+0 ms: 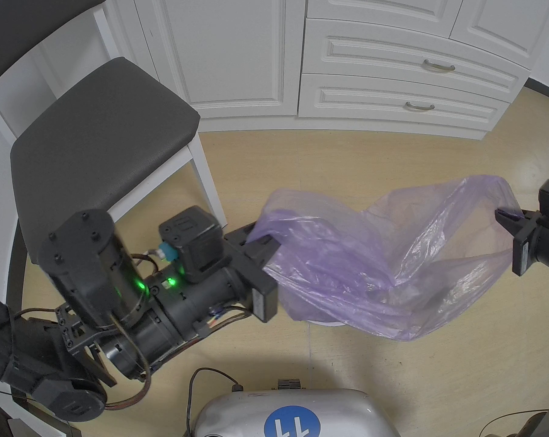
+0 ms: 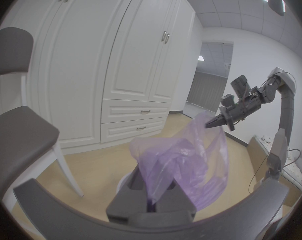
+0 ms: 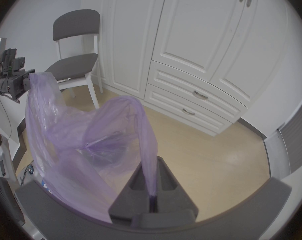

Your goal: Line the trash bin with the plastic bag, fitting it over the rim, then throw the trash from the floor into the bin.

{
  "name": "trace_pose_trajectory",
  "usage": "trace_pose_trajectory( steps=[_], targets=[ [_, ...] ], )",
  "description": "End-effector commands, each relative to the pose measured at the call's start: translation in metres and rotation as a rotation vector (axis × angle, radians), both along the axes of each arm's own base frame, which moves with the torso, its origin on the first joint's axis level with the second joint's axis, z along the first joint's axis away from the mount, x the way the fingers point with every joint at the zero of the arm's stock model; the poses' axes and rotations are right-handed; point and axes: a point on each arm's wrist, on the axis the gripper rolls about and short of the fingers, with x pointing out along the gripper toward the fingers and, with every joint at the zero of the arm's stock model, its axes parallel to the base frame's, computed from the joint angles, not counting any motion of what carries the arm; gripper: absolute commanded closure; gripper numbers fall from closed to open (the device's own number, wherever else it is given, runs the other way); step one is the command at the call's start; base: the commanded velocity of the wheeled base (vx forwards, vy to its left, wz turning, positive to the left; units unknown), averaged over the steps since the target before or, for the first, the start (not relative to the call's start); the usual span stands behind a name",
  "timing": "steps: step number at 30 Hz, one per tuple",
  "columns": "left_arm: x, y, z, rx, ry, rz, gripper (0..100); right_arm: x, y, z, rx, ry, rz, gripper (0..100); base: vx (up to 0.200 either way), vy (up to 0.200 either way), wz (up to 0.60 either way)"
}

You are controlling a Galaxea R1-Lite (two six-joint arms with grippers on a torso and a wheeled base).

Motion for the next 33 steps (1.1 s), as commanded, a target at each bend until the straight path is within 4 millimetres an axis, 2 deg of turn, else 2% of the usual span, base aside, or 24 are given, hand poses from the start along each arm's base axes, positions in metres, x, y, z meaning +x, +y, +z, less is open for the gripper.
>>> trace_pose_trajectory(
  steps=[1, 3, 4, 5, 7, 8, 11, 13, 15, 17, 18, 24, 30, 33],
  targets=[
    [0.002, -0.032, -0.008, 0.012, 0.006, -0.076, 100, 0.021, 0.025, -0.01, -0.018, 0.036, 0.092, 100, 0.0, 0.0, 0.0],
    [-0.004, -0.048, -0.012, 0.004, 0.023, -0.121, 100, 0.014, 0.034, -0.018, 0.04, 0.059, 0.165, 100, 0.0, 0.0, 0.0],
    [-0.004, -0.049, -0.012, 0.002, 0.025, -0.123, 100, 0.012, 0.035, -0.019, 0.053, 0.063, 0.177, 100, 0.0, 0.0, 0.0],
    [-0.009, -0.06, -0.015, -0.017, 0.052, -0.152, 100, 0.004, 0.042, -0.022, 0.141, 0.093, 0.255, 100, 0.0, 0.0, 0.0],
    [-0.012, -0.065, -0.016, -0.03, 0.069, -0.167, 100, -0.001, 0.043, -0.022, 0.182, 0.108, 0.287, 100, 0.0, 0.0, 0.0],
    [-0.014, -0.072, -0.017, -0.067, 0.09, -0.184, 100, -0.01, 0.044, -0.023, 0.249, 0.139, 0.331, 100, 0.0, 0.0, 0.0],
    [-0.013, -0.076, -0.017, -0.107, 0.102, -0.152, 100, -0.015, 0.041, -0.031, 0.294, 0.187, 0.351, 100, 0.0, 0.0, 0.0],
    [-0.012, -0.076, -0.017, -0.114, 0.104, -0.139, 100, -0.014, 0.04, -0.034, 0.297, 0.197, 0.343, 100, 0.0, 0.0, 0.0],
    [-0.008, -0.074, -0.021, -0.135, 0.126, -0.108, 100, -0.01, 0.037, -0.045, 0.333, 0.253, 0.307, 100, 0.0, 0.0, 0.0],
    [-0.008, -0.074, -0.021, -0.135, 0.126, -0.108, 100, -0.01, 0.037, -0.045, 0.333, 0.253, 0.307, 100, 0.0, 0.0, 0.0],
    [-0.009, -0.072, -0.025, -0.168, 0.168, -0.1, 100, -0.001, 0.04, -0.051, 0.375, 0.313, 0.317, 100, 0.0, 0.0, 0.0],
    [-0.003, -0.064, -0.038, -0.183, 0.191, -0.066, 100, 0.016, 0.045, -0.058, 0.43, 0.383, 0.3, 100, 0.0, 0.0, 0.0],
    [0.022, -0.066, -0.071, -0.211, 0.225, -0.019, 100, 0.046, 0.062, -0.074, 0.538, 0.42, 0.267, 100, 0.0, 0.0, 0.0],
    [0.03, -0.065, -0.08, -0.214, 0.256, -0.007, 100, 0.056, 0.068, -0.082, 0.573, 0.43, 0.27, 100, 0.0, 0.0, 0.0]
  ],
)
